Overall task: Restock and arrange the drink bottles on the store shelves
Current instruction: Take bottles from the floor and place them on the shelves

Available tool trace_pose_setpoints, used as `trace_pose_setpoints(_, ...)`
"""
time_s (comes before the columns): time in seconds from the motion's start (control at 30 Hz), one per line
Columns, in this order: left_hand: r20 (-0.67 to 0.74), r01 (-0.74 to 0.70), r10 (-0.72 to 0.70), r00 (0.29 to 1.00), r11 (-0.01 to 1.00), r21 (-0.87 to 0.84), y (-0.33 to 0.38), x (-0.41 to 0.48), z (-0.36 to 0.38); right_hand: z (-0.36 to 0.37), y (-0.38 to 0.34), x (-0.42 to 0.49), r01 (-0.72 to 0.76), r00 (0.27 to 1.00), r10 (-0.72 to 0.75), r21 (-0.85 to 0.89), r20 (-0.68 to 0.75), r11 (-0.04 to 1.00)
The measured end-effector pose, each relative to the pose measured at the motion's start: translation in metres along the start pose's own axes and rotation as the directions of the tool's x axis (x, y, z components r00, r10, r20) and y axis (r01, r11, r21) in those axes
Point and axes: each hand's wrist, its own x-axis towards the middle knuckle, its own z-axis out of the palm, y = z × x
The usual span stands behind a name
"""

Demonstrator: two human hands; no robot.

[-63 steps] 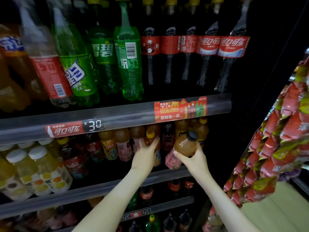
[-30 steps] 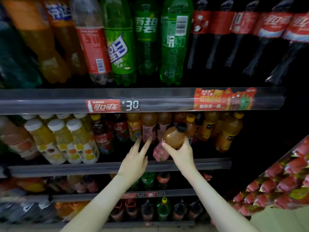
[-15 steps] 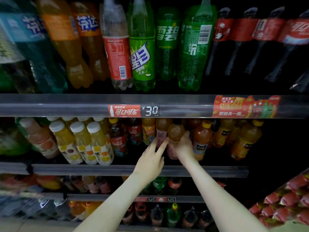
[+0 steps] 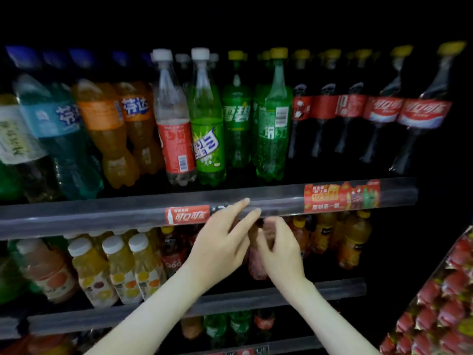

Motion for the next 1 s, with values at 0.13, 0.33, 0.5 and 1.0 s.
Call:
trace_pose_setpoints(0.13,-0.123,-0.033,0.042,0.991,0.996,0.079,-0.017,0.033,-0.031,-0.019,-0.027,0.013,0.111,0.992,-0.113,-0.035,-0.058,0.993)
trace_pose_setpoints(0.33,-0.174,0.234,-0.191,0.966,0.931,0.280,-0.053,0.061,-0.052,-0.040,-0.075,0.066,0.126,0.958,-0.132,-0.041,-0.256,0.991)
trace_pose_setpoints(0.5,-0.068,0.568,-0.565,0.822,0.821,0.050,-0.066,0.080,-0.065,-0.046,-0.089,0.122,-0.130,0.971,0.147,0.100,-0.190,0.986)
trace_pose_setpoints(1.0,0.122,0.621,-0.632,0.765,0.774,0.121,-0.083,0.076,-0.068,-0.035,-0.085,0.127,-0.187,0.962,0.182,-0.001,-0.203,0.982)
